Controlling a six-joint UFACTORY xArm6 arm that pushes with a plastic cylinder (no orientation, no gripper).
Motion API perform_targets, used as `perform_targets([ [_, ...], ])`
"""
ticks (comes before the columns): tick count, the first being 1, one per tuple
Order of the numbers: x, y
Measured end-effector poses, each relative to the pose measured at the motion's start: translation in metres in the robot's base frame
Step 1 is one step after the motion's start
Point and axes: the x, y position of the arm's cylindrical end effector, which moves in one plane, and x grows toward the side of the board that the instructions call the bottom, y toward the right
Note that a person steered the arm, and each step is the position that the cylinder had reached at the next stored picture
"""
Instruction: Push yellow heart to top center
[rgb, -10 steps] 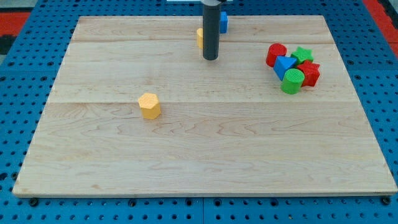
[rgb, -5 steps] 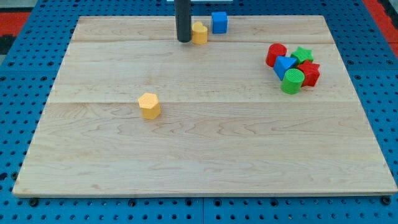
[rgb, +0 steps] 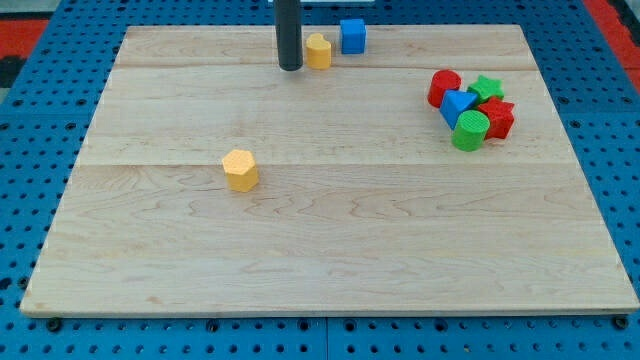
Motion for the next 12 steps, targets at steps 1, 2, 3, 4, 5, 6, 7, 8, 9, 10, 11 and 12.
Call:
perform_targets([
  [1, -0.016, 0.003],
  [2, 0.016, 0.002],
  [3, 0.032, 0.034],
  [4, 0.009, 0.068],
  [5, -0.013, 0.066],
  [6, -0.007, 0.055],
  [7, 0.006, 0.044],
  [8, 0.008, 0.021],
  [9, 0.009, -0.015],
  [10, -0.003, -0.024],
  [11, -0.007, -0.002],
  [12, 0.008, 0.021],
])
